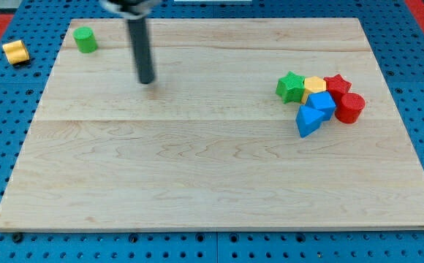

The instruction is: Push the green circle towards the group of blocks

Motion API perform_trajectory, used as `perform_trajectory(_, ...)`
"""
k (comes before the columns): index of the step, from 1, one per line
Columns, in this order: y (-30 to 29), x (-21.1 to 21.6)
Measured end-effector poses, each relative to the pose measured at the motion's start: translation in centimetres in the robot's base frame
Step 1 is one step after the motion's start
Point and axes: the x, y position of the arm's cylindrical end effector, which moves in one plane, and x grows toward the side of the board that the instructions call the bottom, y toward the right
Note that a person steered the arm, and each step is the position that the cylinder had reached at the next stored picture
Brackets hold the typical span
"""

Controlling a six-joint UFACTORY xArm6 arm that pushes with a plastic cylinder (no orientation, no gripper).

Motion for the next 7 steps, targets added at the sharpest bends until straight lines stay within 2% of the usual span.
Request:
perform_trajectory(1,-9.7,-1.3)
perform_trajectory(2,-14.2,-2.5)
perform_trajectory(3,-8.4,-10.1)
perform_trajectory(4,-1.4,-10.5)
perform_trajectory(5,-4.7,-10.3)
perform_trajectory(6,-12.9,-10.8)
perform_trajectory(7,-9.8,-15.8)
